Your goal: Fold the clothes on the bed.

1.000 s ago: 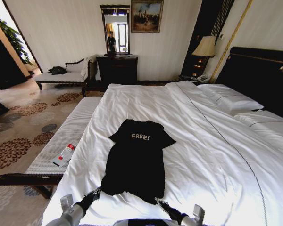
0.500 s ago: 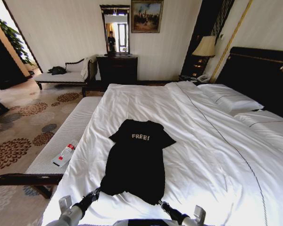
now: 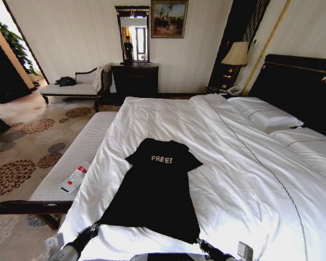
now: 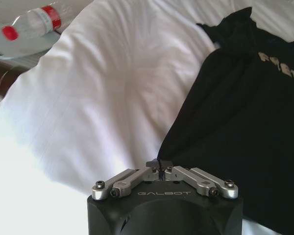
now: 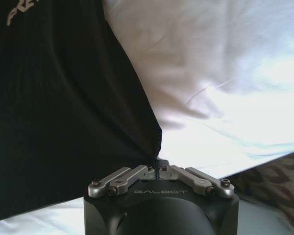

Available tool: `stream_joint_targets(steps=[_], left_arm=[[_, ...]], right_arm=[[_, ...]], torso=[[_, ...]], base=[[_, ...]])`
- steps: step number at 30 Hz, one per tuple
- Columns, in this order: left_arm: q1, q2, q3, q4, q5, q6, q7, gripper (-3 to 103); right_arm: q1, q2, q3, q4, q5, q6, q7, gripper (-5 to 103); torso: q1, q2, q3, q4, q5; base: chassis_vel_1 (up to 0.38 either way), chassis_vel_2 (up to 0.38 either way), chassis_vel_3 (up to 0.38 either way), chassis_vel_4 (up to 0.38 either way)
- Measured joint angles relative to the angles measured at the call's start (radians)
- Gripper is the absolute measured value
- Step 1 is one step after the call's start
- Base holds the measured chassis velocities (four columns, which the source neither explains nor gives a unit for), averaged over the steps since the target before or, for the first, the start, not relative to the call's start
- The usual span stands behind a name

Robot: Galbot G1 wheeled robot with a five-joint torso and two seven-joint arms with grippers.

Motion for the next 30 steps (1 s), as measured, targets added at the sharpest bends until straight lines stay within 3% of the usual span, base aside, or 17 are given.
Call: stream_joint_targets(steps=[11,22,30], left_arm=[[0.101,-0.056,-0.001,-0.013,0.039,-0.059,-0.004,0],[0.107,-0.072,0.021,0.009,0.030,-0.068,-0.017,0],[0.102,-0.087,0.053,0.015,0.066,-0.078,-0.023,0]], right_arm=[[-0.064,0.005,0.027,0.068,-0.037,-0.026,0.038,0],[-0.073,0.011,0.006,0.041,-0.058,-0.037,0.051,0],[-0.054,0.012,0.004,0.036,-0.058,-0.032,0.054,0]], torso=[[0.000,0.000,0.000,0.0000,0.0000],[0.000,0.000,0.000,0.0000,0.0001],[0.000,0.000,0.000,0.0000,0.0000]], base=[[0.000,0.000,0.000,0.000],[0.000,0.000,0.000,0.000],[0.000,0.000,0.000,0.000]])
